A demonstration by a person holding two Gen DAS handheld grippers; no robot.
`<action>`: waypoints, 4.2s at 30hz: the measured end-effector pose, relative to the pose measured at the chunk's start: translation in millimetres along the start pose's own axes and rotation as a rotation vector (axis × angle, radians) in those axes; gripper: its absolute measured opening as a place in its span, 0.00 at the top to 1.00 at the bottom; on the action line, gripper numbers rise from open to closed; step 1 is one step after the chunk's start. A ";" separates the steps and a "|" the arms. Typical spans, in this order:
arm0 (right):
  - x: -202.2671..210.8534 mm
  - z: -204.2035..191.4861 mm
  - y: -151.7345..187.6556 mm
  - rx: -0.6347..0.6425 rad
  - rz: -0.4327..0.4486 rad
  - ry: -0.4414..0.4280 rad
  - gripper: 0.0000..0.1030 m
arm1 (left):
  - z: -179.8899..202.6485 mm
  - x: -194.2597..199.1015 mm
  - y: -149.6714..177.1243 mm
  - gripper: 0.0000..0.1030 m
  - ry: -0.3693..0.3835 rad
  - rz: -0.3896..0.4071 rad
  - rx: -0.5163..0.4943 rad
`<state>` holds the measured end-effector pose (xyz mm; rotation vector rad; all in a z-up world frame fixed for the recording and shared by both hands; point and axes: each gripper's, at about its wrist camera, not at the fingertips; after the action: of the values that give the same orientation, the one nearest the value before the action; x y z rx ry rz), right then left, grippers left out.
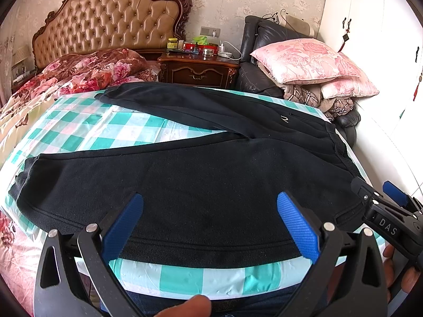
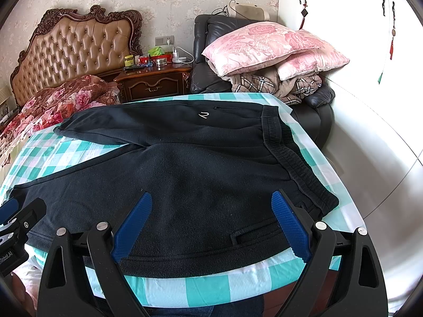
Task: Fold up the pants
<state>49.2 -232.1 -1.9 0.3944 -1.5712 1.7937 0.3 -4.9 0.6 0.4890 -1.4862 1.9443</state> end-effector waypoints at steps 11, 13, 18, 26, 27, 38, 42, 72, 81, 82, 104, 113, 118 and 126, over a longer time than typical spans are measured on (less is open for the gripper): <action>0.2 0.1 0.6 -0.002 0.000 0.001 0.14 | 0.6 -0.4 0.1 0.02 -0.002 0.002 -0.001; 0.3 0.3 0.8 -0.002 0.000 0.001 0.14 | 0.4 -0.4 0.1 0.02 -0.002 0.001 -0.002; 0.3 0.2 0.9 -0.003 0.000 0.001 0.14 | 0.1 -0.6 0.2 0.02 -0.003 -0.002 -0.001; -27.3 38.4 -20.9 -0.092 -0.021 0.016 0.14 | -12.2 -8.0 5.1 0.02 0.019 -0.008 0.024; -37.0 46.4 -29.4 -0.105 -0.024 0.025 0.14 | -14.3 -9.1 6.0 0.02 0.023 -0.014 0.030; -270.2 93.4 -170.0 0.032 -0.313 0.010 0.13 | -60.0 -35.8 15.6 0.02 0.011 -0.076 0.137; -323.8 76.5 -184.4 0.097 -0.355 0.000 0.13 | -82.5 -46.1 16.9 0.02 0.001 -0.078 0.185; -140.7 37.7 -155.8 0.287 0.165 -0.174 0.80 | -121.8 -43.3 2.3 0.02 -0.077 -0.057 0.259; -82.8 37.7 2.9 0.280 0.072 -0.337 0.82 | -199.8 -70.4 -80.0 0.02 0.130 0.040 0.422; -86.7 39.5 7.2 0.247 0.052 -0.348 0.82 | -212.0 -82.0 -94.9 0.07 0.162 0.040 0.442; -84.8 54.2 4.9 0.257 0.052 -0.378 0.83 | -311.8 -329.5 -260.6 0.87 0.354 -0.239 0.751; -124.8 140.4 -24.6 0.018 -0.060 -0.343 0.79 | -269.1 -73.5 -138.3 0.87 0.414 -0.039 0.617; -152.3 173.1 5.4 -0.225 -0.279 -0.317 0.41 | -250.1 -41.5 -4.1 0.87 0.387 -0.137 0.661; -144.9 192.3 42.9 -0.578 -0.394 -0.421 0.39 | -245.7 -36.0 12.8 0.58 0.242 -0.085 0.534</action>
<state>79.7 -460.0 -85.3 0.7643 -2.0370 0.9387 38.4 217.8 -103.4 0.5086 -0.7764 2.2350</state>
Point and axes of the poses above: each gripper's, at about its wrist camera, not at the fingertips, and x roughly against the way its jaws point, z to its right, y to its underside, and after that the axes turned 15 degrees about y, right-handed
